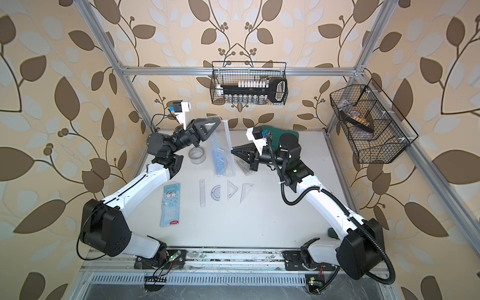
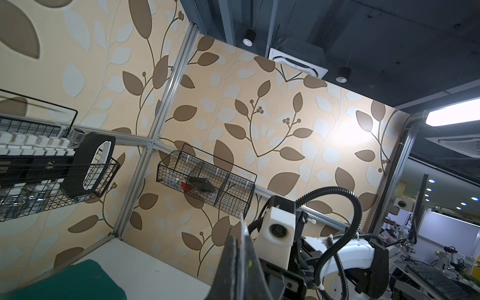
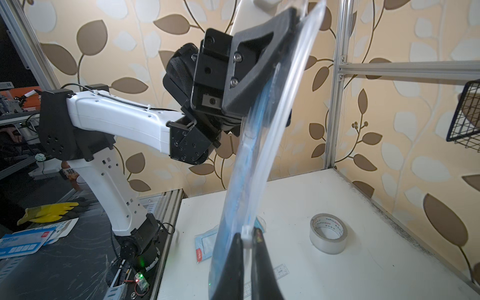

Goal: Open the ruler set and take out the ruler
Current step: Open the ruler set bag.

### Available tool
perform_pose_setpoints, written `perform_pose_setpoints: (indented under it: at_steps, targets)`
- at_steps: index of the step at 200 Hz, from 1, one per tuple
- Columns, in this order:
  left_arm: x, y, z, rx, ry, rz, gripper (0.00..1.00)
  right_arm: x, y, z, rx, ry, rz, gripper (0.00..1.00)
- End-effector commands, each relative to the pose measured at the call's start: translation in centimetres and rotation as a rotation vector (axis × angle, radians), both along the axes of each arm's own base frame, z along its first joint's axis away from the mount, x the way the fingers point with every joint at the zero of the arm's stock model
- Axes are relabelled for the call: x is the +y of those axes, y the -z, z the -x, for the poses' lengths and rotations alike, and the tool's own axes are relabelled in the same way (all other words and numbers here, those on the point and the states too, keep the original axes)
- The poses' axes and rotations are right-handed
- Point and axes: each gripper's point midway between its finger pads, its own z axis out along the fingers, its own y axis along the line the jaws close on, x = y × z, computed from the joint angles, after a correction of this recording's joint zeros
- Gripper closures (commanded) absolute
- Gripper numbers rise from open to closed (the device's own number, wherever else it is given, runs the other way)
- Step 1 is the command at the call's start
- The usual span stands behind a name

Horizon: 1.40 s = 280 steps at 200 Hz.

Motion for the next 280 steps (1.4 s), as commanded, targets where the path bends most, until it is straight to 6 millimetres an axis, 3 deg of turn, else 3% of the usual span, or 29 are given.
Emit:
perform_pose_setpoints:
  at_steps: [1,65,131,156,173,194,246,280]
  targets:
    - [6.9,-10.8,4.1,-0.327,-0.205,0.276,1.0,-0.1,6.3,1.7,0.217,-0.077,0.106,0.95]
    - [6.8,-12.1,4.8,-0.36,-0.198,0.259,1.0,-0.4,7.0,1.9,0.229,-0.068,0.12,0.95]
    - [6.8,-12.0,5.0,-0.33,-0.168,0.266,1.0,-0.3,6.6,1.3,0.212,-0.045,0.12,0.93]
    - [6.5,-10.9,4.5,-0.275,-0.119,0.269,1.0,-0.3,5.5,0.3,0.177,-0.007,0.119,0.86]
    - [6.2,-9.8,4.3,-0.232,-0.084,0.261,1.0,-0.4,4.9,-0.6,0.155,0.028,0.121,0.72]
    - [5.8,-8.3,3.9,-0.185,-0.071,0.238,1.0,-0.5,4.2,-1.4,0.136,0.057,0.128,0.65]
    - [5.2,-5.9,3.9,-0.137,-0.099,0.149,1.0,-1.4,2.7,-1.4,0.09,0.104,0.122,0.6]
    - [4.6,-4.3,3.7,-0.105,-0.092,0.097,1.0,-1.7,1.4,-0.9,0.061,0.113,0.117,0.65]
